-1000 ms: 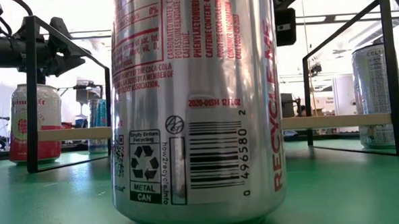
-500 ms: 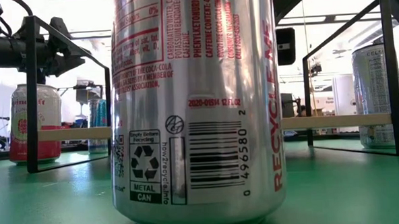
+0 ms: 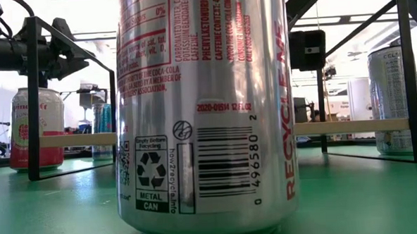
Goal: Place canned beverage on shelf
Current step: Put the top white-yellow soda can on the shelf
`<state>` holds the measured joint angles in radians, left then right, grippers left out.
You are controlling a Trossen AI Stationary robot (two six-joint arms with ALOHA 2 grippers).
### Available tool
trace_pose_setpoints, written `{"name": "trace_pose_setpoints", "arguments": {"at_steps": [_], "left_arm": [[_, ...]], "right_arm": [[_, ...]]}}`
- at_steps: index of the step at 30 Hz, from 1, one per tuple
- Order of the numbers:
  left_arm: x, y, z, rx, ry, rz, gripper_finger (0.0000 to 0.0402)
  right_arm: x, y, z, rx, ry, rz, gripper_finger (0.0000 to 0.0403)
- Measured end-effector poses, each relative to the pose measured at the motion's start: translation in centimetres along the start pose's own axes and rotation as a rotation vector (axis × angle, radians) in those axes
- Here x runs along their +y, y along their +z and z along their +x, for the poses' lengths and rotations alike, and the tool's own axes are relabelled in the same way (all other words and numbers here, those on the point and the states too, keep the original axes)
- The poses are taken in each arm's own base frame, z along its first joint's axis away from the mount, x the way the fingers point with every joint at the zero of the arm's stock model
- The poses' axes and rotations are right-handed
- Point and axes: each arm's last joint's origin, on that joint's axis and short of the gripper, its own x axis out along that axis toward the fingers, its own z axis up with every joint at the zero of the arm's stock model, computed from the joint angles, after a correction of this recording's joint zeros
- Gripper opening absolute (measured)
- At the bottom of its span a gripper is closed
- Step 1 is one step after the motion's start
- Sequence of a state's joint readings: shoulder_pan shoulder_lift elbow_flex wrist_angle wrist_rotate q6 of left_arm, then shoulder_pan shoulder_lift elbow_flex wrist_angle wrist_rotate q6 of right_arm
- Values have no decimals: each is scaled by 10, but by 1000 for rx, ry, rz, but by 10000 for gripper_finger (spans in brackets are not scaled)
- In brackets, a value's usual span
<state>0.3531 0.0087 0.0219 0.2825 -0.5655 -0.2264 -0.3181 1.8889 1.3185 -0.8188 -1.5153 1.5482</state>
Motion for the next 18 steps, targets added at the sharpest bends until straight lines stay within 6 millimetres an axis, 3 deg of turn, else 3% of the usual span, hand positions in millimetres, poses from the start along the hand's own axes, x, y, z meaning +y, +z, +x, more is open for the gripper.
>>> {"name": "trace_pose_setpoints", "arguments": {"at_steps": [18], "left_arm": [[0, 0, 0, 0, 0, 0, 137]], "right_arm": [[-4, 0, 6, 2, -20, -20, 261]]}}
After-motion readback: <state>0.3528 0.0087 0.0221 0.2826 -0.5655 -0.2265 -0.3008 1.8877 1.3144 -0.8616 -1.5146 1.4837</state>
